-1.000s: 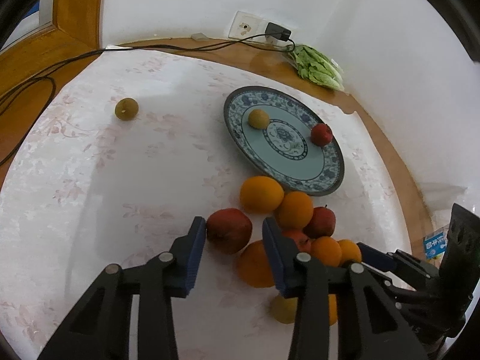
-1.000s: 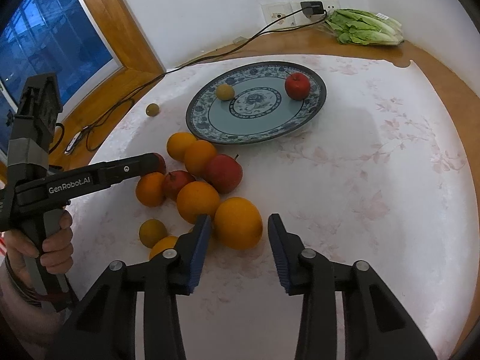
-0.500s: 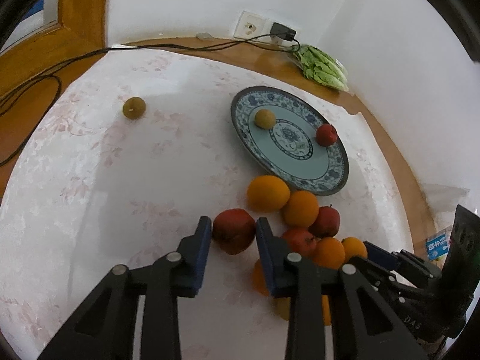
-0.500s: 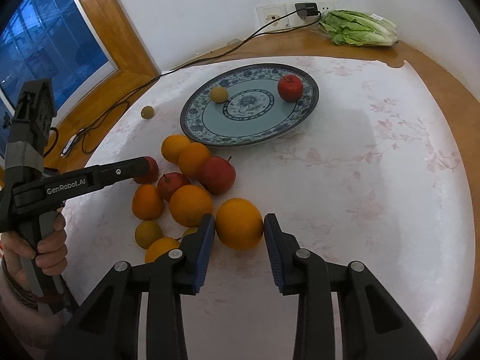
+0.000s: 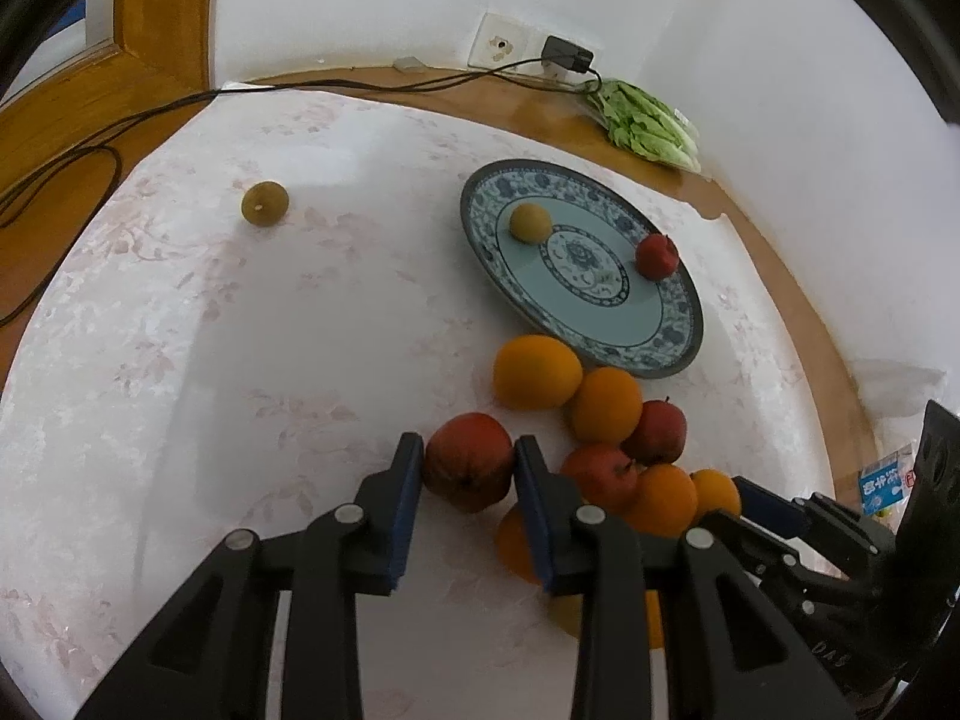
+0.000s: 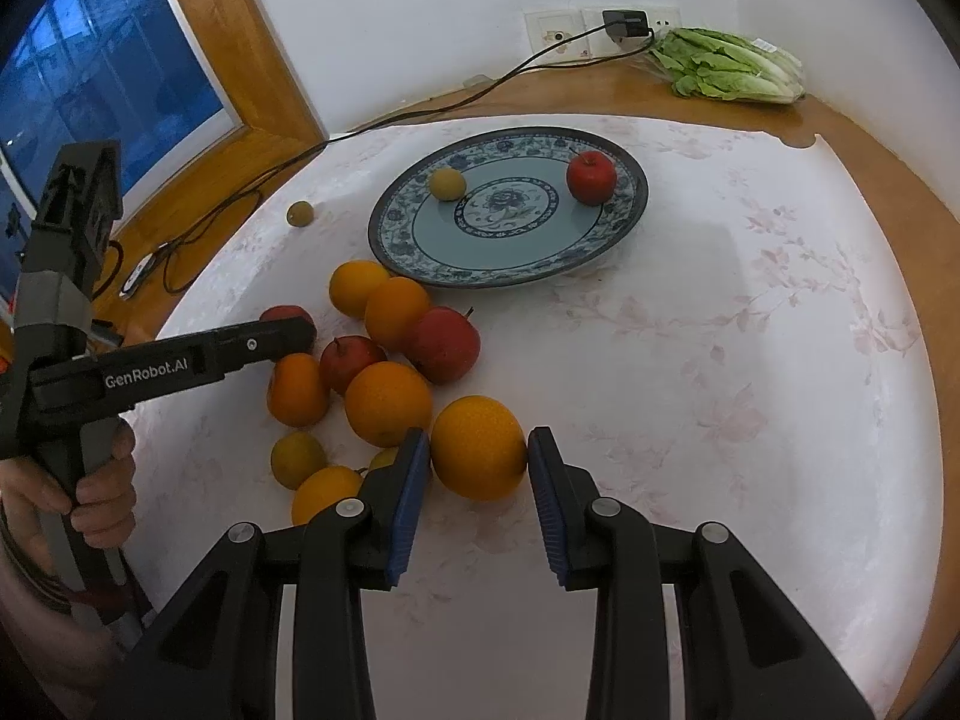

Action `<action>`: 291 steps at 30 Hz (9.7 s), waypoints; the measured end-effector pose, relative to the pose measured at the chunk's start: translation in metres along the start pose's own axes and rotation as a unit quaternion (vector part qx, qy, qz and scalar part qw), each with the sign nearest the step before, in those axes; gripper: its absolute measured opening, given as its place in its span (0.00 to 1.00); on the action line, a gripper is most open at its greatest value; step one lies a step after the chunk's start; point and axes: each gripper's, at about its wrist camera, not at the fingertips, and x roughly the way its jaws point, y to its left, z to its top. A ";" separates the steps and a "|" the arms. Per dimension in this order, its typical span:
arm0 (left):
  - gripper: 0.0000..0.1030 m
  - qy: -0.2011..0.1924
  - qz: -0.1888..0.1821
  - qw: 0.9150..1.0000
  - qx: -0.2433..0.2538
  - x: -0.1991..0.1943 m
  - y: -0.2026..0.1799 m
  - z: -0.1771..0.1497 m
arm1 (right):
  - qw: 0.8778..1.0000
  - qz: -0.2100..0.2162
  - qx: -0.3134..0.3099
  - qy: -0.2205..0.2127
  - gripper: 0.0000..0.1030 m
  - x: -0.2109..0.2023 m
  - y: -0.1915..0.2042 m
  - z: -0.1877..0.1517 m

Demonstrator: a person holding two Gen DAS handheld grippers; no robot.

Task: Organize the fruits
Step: 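Grasp the large orange with the right tool while the left tool holds the apple, then carry the red apple and the orange over the plate with both tools, then open both tools to set the apple and orange on the plate, then withdraw both open tools away from the plate, then grasp the small yellow-green fruit lying alone on the cloth with the left tool, then lift the yellow-green fruit with the left tool while the right tool grasps a large orange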

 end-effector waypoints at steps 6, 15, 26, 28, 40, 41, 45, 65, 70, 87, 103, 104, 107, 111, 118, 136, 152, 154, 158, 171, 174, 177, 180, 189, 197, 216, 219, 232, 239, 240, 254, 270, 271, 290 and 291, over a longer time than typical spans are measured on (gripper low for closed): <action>0.31 -0.009 0.004 1.000 0.006 -0.006 -0.002 0.001 | 1.000 -0.001 0.000 0.001 0.34 0.001 0.000 0.001; 0.31 -0.015 0.002 1.000 0.009 -0.010 -0.003 0.002 | 1.000 0.002 0.006 -0.003 0.34 -0.002 0.000 0.000; 0.31 -0.030 0.000 0.999 0.019 -0.020 -0.009 0.006 | 1.000 -0.011 0.002 -0.024 0.34 -0.016 -0.002 0.009; 0.31 -0.032 0.000 0.999 0.021 -0.021 -0.011 0.007 | 1.000 -0.012 0.004 -0.026 0.34 -0.017 -0.004 0.011; 0.31 -0.034 0.004 0.999 0.037 -0.017 -0.023 0.017 | 0.999 -0.018 0.000 -0.032 0.34 -0.020 -0.006 0.019; 0.31 -0.035 0.004 0.999 0.039 -0.017 -0.024 0.018 | 0.999 -0.018 -0.001 -0.032 0.34 -0.020 -0.007 0.020; 0.31 -0.036 0.005 0.998 0.048 -0.014 -0.031 0.024 | 0.999 -0.023 -0.008 -0.036 0.34 -0.022 -0.007 0.027; 0.31 -0.035 0.008 0.996 0.084 0.025 -0.054 0.060 | 0.998 -0.036 -0.018 -0.051 0.33 -0.001 -0.019 0.074; 0.31 -0.030 0.010 0.996 0.084 0.038 -0.054 0.066 | 0.998 -0.035 -0.008 -0.049 0.34 0.012 -0.026 0.080; 0.31 -0.026 0.025 0.995 0.093 0.065 -0.056 0.078 | 0.998 -0.045 0.005 -0.048 0.34 0.041 -0.038 0.090; 0.31 -0.028 0.024 0.995 0.095 0.074 -0.055 0.083 | 0.997 -0.048 0.010 -0.052 0.34 0.049 -0.044 0.092; 0.31 -0.028 0.023 0.995 0.095 0.074 -0.055 0.083 | 0.997 -0.047 0.010 -0.053 0.34 0.049 -0.044 0.091; 0.31 -0.028 0.024 0.995 0.095 0.073 -0.055 0.082 | 0.997 -0.047 0.009 -0.055 0.34 0.049 -0.043 0.090; 0.31 -0.025 0.027 0.994 0.098 0.073 -0.056 0.081 | 0.997 -0.055 0.005 -0.056 0.33 0.049 -0.041 0.089; 0.38 -0.025 0.024 0.995 0.098 0.072 -0.056 0.081 | 0.997 -0.055 0.006 -0.058 0.34 0.049 -0.040 0.089; 0.57 -0.026 0.025 0.993 0.111 0.047 -0.063 0.072 | 0.996 -0.044 0.020 -0.073 0.43 0.028 -0.039 0.085; 0.57 -0.039 0.028 0.994 0.100 0.011 -0.047 0.063 | 0.995 -0.045 0.014 -0.092 0.43 -0.003 -0.020 0.072; 0.57 -0.042 0.031 0.994 0.098 0.007 -0.042 0.063 | 0.995 -0.045 0.014 -0.093 0.43 -0.007 -0.017 0.070; 0.57 -0.045 0.042 0.994 0.093 -0.003 -0.028 0.060 | 0.995 -0.045 0.012 -0.089 0.43 -0.011 -0.010 0.063; 0.58 -0.052 0.086 0.993 0.060 -0.012 0.035 0.067 | 0.996 -0.040 0.019 -0.073 0.43 -0.012 0.003 0.041; 0.57 -0.053 0.088 0.993 0.058 -0.009 0.048 0.069 | 0.996 -0.043 0.019 -0.069 0.43 -0.012 0.005 0.036; 0.58 -0.048 0.105 0.991 0.064 -0.001 0.058 0.070 | 0.997 -0.046 0.023 -0.065 0.43 -0.013 0.006 0.030; 0.58 -0.048 0.114 0.990 0.063 0.006 0.068 0.073 | 0.996 -0.048 0.025 -0.064 0.43 -0.014 0.007 0.026; 0.51 -0.054 0.106 0.992 0.038 0.026 0.086 0.087 | 0.997 -0.048 0.035 -0.050 0.43 -0.008 0.005 0.018; 0.44 -0.047 0.100 0.993 0.043 0.039 0.085 0.093 | 0.997 -0.045 0.044 -0.049 0.43 -0.005 0.001 0.018; 0.25 -0.055 0.089 0.993 0.045 0.019 0.065 0.076 | 0.998 -0.027 0.043 -0.047 0.43 -0.001 0.001 0.015; 0.25 -0.055 0.083 0.994 0.041 0.011 0.061 0.069 | 0.998 -0.024 0.034 -0.048 0.43 -0.003 0.005 0.012; 0.25 -0.054 0.061 0.996 0.023 -0.015 0.044 0.032 | 0.999 -0.004 -0.011 -0.038 0.43 0.000 0.029 0.004; 0.25 -0.050 0.055 0.997 0.020 -0.019 0.039 0.016 | 0.999 -0.005 -0.023 -0.026 0.43 0.009 0.034 0.002; 0.25 -0.049 0.053 0.997 0.018 -0.018 0.039 0.015 | 0.999 -0.005 -0.022 -0.024 0.43 0.010 0.034 0.002; 0.25 -0.047 0.044 0.998 0.009 -0.020 0.031 0.008 | 1.000 0.000 -0.027 -0.015 0.43 0.024 0.034 0.003; 0.25 -0.045 0.046 0.998 0.016 -0.021 0.023 0.007 | 1.000 0.017 -0.016 -0.016 0.35 0.025 0.031 0.006; 0.25 -0.045 0.046 0.998 0.017 -0.021 0.022 0.007 | 1.000 0.018 -0.015 -0.017 0.35 0.024 0.031 0.006; 0.25 -0.045 0.037 0.998 0.028 -0.024 0.008 0.010 | 0.999 0.023 -0.014 -0.046 0.35 0.004 0.028 0.007; 0.25 -0.045 0.036 0.998 0.029 -0.024 0.007 0.011 | 0.998 0.023 -0.015 -0.048 0.35 0.003 0.028 0.007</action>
